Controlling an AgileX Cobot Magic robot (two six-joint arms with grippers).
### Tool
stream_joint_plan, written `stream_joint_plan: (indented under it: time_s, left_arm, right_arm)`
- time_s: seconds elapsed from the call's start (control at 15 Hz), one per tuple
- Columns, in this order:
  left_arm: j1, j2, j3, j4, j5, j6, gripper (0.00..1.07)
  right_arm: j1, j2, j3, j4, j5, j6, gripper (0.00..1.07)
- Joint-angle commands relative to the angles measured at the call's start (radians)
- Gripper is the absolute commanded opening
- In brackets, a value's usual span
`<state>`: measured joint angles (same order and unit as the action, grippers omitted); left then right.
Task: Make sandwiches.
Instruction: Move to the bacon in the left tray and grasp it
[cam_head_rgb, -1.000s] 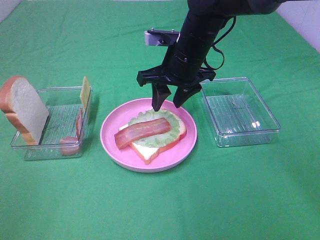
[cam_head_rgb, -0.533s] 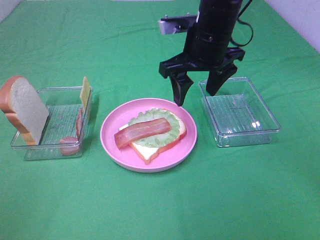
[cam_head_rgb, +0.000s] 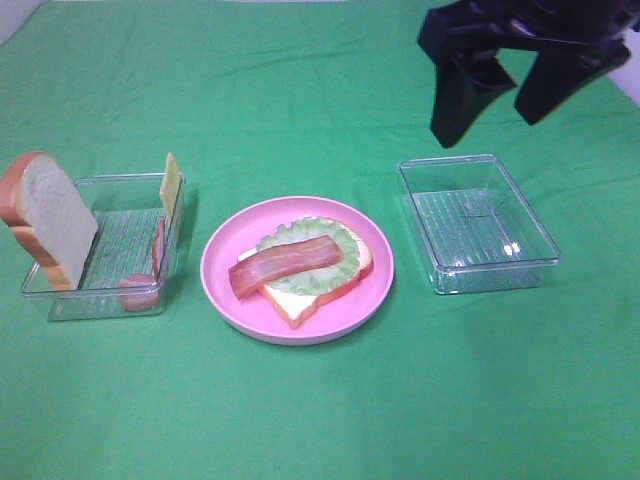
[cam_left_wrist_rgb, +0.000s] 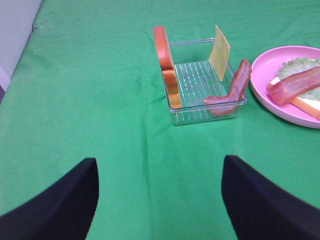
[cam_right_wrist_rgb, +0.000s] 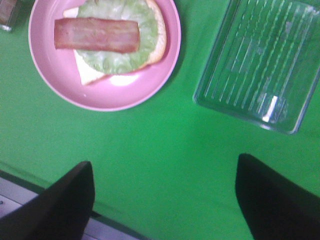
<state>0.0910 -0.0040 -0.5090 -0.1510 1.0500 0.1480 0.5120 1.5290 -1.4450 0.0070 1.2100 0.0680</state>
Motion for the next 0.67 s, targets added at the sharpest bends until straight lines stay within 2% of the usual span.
stream_joint_plan:
  time_s: [0.07,0.13,0.4,0.47,0.53,0.67]
  left_arm:
    - [0.005,-0.02,0.004,-0.003,-0.008,-0.001,0.67]
    - [0.005,-0.02,0.004,-0.003,-0.008,-0.001,0.67]
    - [0.005,-0.02,0.004,-0.003,-0.008,-0.001,0.67]
    - [0.005,-0.02,0.004,-0.003,-0.008,-0.001,0.67]
    - [0.005,-0.02,0.004,-0.003,-0.008,-0.001,0.67]
    - [0.005,-0.02,0.004,-0.003,-0.008,-0.001,0.67]
  right_arm:
    - [0.001,-0.2,0.206,-0.007,0.081,0.003,0.73]
    - [0.001,-0.344,0.347,-0.007,0.08,0.003,0.73]
    - [0.001,-0.697,0.624,-0.001,0.078,0.003,0.73]
    - [0.001,-0.697,0.624,-0.001,0.078,0.003,0.73]
    - [0.001,-0.834,0.686,0.001,0.072,0.003,0.73]
    - [0.001,-0.994,0.743,0.0,0.047,-0.002,0.73]
